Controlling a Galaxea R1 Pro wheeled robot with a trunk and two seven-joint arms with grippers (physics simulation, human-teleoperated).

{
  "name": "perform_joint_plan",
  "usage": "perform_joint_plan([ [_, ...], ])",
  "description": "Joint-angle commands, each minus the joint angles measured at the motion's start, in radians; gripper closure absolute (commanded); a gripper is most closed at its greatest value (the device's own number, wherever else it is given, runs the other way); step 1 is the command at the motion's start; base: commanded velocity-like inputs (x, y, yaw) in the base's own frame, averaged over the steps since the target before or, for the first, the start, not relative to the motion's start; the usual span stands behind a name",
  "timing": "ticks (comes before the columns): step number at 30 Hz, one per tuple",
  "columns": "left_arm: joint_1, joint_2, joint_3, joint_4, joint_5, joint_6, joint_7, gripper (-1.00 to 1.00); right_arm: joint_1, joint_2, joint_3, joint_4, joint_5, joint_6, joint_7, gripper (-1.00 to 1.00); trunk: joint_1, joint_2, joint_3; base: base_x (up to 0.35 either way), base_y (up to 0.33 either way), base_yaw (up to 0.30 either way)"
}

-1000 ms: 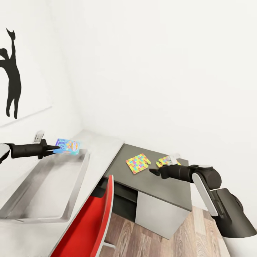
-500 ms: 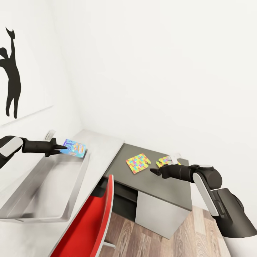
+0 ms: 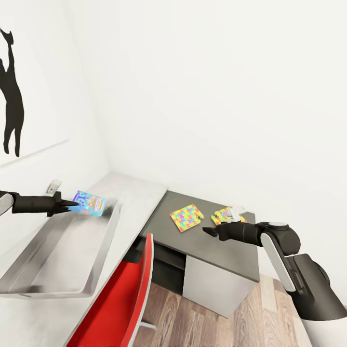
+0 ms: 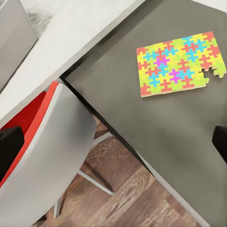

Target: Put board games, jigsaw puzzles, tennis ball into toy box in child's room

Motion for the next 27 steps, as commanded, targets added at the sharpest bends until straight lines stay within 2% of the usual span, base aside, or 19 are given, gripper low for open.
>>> perform_joint_plan([
  [1, -0.005, -0.003, -0.003, 0.022, 0.005, -0.014, -0.002, 1.00, -0.001, -0.001, 0.000, -0.001, 0.005, 0.003, 0.006, -1.00, 0.001, -0.002, -0.004, 0.000, 0.000, 0.000],
  [6, -0.014, -0.030, -0.003, 0.095, 0.005, -0.064, 0.005, 1.00, -0.001, 0.000, 0.002, -0.001, 0.005, 0.003, 0.006, -1.00, 0.001, -0.002, -0.012, 0.000, 0.000, 0.000],
  [9, -0.015, -0.036, -0.003, 0.109, 0.005, -0.078, 0.008, 1.00, -0.001, 0.000, 0.002, -0.001, 0.005, 0.003, 0.006, -1.00, 0.001, -0.002, -0.016, 0.000, 0.000, 0.000],
  [24, -0.018, -0.039, -0.002, 0.122, 0.006, -0.088, 0.019, 1.00, -0.001, -0.002, 0.001, -0.001, 0.005, 0.003, 0.005, -1.00, 0.001, -0.002, -0.040, 0.000, 0.000, 0.000],
  [27, -0.018, -0.038, -0.001, 0.122, 0.008, -0.086, 0.046, 1.00, -0.001, -0.002, 0.001, -0.001, 0.005, 0.003, 0.005, -1.00, 0.001, -0.002, -0.045, 0.000, 0.000, 0.000],
])
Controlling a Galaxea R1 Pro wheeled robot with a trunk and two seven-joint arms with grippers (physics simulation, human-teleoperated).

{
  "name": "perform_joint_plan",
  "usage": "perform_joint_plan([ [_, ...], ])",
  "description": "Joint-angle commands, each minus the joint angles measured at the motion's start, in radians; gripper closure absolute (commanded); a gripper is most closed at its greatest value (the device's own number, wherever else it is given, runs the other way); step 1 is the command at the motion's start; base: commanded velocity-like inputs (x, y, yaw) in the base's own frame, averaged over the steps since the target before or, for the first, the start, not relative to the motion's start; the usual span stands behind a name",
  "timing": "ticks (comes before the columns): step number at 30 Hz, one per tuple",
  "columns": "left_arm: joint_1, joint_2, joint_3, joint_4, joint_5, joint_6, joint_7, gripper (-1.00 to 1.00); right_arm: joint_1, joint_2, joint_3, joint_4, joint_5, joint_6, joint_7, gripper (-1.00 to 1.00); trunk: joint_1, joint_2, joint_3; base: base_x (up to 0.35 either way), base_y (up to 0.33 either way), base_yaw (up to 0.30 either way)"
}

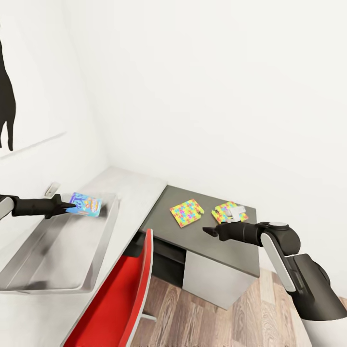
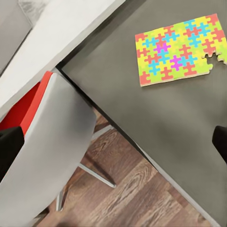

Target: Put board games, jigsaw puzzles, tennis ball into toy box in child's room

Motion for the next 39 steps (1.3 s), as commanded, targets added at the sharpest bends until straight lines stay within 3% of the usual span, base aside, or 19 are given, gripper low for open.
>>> perform_joint_plan([
  [1, -0.001, 0.001, -0.002, 0.000, 0.007, 0.006, 0.003, 1.00, -0.001, -0.001, 0.000, -0.001, 0.004, 0.003, 0.006, -1.00, 0.001, -0.002, -0.004, 0.000, 0.000, 0.000],
  [17, 0.000, -0.006, 0.000, 0.000, 0.012, 0.002, 0.050, 1.00, -0.003, -0.002, 0.000, -0.001, 0.004, 0.003, 0.005, -1.00, 0.001, -0.002, -0.029, 0.000, 0.000, 0.000],
  [25, 0.002, -0.006, 0.057, 0.000, 0.011, 0.000, 0.106, 1.00, -0.005, -0.002, -0.001, -0.001, 0.004, 0.003, 0.006, -1.00, 0.001, -0.002, -0.041, 0.000, 0.000, 0.000],
  [39, 0.001, -0.025, 0.072, 0.000, 0.012, 0.000, 0.113, 1.00, -0.007, -0.004, -0.004, -0.001, 0.004, 0.003, 0.006, -1.00, 0.001, -0.002, -0.063, 0.000, 0.000, 0.000],
])
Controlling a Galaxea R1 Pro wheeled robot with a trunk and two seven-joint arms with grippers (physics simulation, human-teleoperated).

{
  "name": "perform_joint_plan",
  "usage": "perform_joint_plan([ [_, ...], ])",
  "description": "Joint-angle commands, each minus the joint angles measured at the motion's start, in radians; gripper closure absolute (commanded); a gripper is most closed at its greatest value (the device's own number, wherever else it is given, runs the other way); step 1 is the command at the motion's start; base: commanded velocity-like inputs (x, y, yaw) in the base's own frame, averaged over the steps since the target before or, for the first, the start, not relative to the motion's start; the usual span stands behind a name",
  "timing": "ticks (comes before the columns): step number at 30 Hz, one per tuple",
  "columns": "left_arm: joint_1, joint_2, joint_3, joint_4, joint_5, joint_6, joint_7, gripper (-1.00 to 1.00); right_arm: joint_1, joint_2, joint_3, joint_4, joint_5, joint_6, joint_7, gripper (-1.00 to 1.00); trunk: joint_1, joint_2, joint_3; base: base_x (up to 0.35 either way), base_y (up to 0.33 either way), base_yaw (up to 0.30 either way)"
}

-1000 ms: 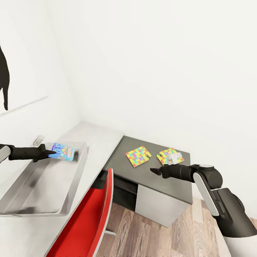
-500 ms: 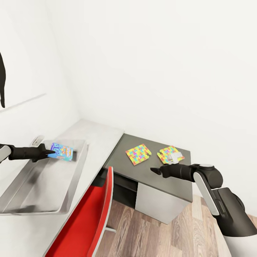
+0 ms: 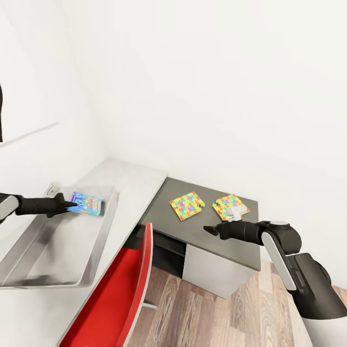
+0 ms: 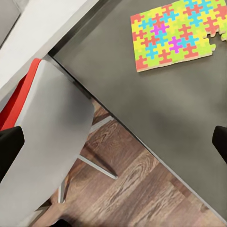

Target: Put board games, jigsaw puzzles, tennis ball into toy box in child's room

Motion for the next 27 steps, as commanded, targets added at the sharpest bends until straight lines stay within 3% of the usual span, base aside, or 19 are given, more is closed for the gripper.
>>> perform_joint_plan([
  [1, -0.001, 0.000, -0.003, 0.000, 0.002, 0.004, -0.003, 1.00, -0.001, -0.001, 0.000, -0.001, 0.005, 0.003, 0.006, -1.00, 0.001, -0.002, -0.004, 0.000, 0.000, 0.000],
  [27, -0.003, 0.000, -0.003, 0.000, 0.004, 0.005, -0.004, 1.00, -0.004, -0.002, -0.002, -0.001, 0.005, 0.003, 0.006, -1.00, 0.001, -0.002, -0.044, 0.000, 0.000, 0.000],
])
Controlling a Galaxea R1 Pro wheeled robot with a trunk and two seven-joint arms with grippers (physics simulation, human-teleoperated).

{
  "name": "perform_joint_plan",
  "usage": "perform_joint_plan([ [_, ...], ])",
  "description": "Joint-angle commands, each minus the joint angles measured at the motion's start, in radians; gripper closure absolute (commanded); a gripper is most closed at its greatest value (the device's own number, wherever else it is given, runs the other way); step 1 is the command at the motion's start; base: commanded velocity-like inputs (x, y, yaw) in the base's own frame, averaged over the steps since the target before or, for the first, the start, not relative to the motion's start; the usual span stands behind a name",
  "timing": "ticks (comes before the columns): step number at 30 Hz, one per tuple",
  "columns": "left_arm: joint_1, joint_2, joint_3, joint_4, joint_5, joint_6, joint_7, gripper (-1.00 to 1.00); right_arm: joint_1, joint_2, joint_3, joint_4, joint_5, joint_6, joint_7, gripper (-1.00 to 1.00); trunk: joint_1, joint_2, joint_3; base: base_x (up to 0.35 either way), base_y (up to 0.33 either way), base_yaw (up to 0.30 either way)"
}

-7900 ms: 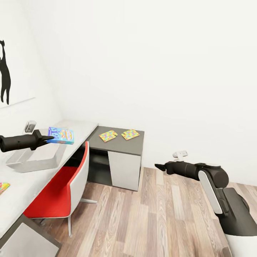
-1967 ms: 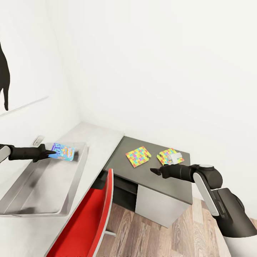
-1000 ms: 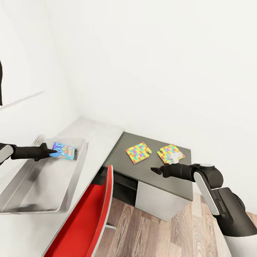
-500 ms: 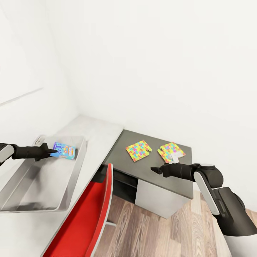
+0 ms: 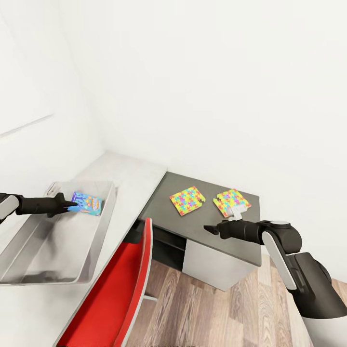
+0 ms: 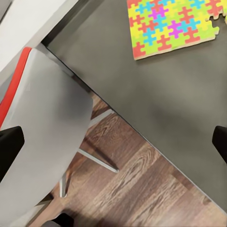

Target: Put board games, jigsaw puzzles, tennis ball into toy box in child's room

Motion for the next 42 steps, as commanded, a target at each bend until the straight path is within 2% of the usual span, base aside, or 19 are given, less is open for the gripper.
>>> perform_joint_plan([
  [1, -0.001, 0.001, -0.003, 0.000, 0.003, 0.004, -0.003, 1.00, -0.002, -0.001, 0.000, -0.001, 0.005, 0.003, 0.006, -1.00, 0.001, -0.002, -0.003, 0.000, 0.000, 0.000],
  [9, -0.005, 0.004, -0.003, 0.000, 0.002, 0.004, 0.001, 1.00, -0.003, -0.001, 0.000, -0.001, 0.005, 0.003, 0.006, -1.00, 0.001, -0.002, -0.016, 0.000, 0.000, 0.000],
  [14, -0.039, 0.007, -0.003, 0.000, 0.002, 0.004, 0.057, 1.00, -0.002, 0.000, 0.000, -0.001, 0.005, 0.003, 0.006, -1.00, 0.001, -0.002, -0.024, 0.000, 0.000, 0.000],
  [18, -0.047, 0.007, -0.003, 0.000, 0.003, 0.004, 0.069, 1.00, -0.001, 0.000, 0.000, -0.001, 0.005, 0.003, 0.006, -1.00, 0.001, -0.002, -0.030, 0.000, 0.000, 0.000],
  [42, -0.050, 0.006, -0.002, 0.000, 0.004, 0.004, 0.074, 1.00, -0.001, -0.001, 0.000, -0.001, 0.005, 0.003, 0.006, -1.00, 0.001, -0.002, -0.064, 0.000, 0.000, 0.000],
])
